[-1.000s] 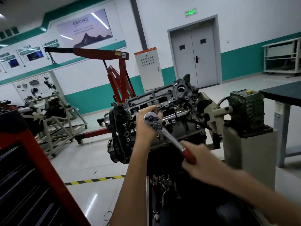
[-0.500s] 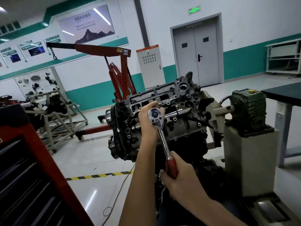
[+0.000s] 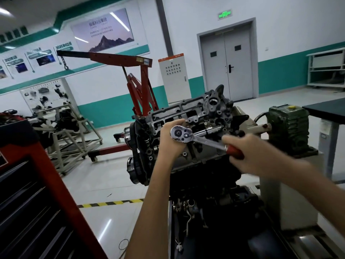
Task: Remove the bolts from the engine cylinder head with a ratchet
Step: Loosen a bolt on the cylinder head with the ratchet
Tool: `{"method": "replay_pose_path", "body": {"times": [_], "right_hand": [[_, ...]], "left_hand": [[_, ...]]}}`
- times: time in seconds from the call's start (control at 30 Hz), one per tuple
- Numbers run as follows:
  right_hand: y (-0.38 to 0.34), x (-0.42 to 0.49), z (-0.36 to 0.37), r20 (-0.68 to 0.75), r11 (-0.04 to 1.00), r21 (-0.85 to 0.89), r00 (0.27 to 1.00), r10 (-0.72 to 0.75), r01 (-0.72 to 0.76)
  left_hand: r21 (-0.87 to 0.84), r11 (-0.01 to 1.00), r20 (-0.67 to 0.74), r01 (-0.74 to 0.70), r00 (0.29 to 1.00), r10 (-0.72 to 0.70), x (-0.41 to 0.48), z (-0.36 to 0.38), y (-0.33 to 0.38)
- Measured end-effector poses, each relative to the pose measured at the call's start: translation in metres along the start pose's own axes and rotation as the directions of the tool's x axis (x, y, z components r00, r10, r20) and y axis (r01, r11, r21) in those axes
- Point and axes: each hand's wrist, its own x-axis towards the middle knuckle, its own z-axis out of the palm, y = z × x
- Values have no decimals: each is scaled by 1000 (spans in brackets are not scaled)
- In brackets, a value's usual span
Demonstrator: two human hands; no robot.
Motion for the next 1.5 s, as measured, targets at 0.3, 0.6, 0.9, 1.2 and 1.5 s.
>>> {"method": "replay_pose_path", "body": {"times": [0.3, 0.6, 0.9, 1.2, 1.5], "right_hand": [[-83, -29, 65, 217, 441, 864, 970, 107, -242], [-10, 27, -36, 224, 978, 191, 973, 46, -90], [-99, -30, 83, 126, 406, 895, 979, 162, -182], [-31, 6, 3, 272, 921, 335, 956, 109, -200], [-55, -11, 35, -24, 919, 373, 989, 144, -125]], "left_hand": [[-114, 987, -234, 109, 963, -134, 0, 16, -1], [46, 997, -9, -65, 998, 65, -2, -2, 6], [-165, 986, -346, -23, 937, -36, -5, 26, 3], [-39, 998, -9, -58, 998, 58, -5, -5, 1], [-200, 980, -289, 8, 955, -66, -9, 12, -3]]}}
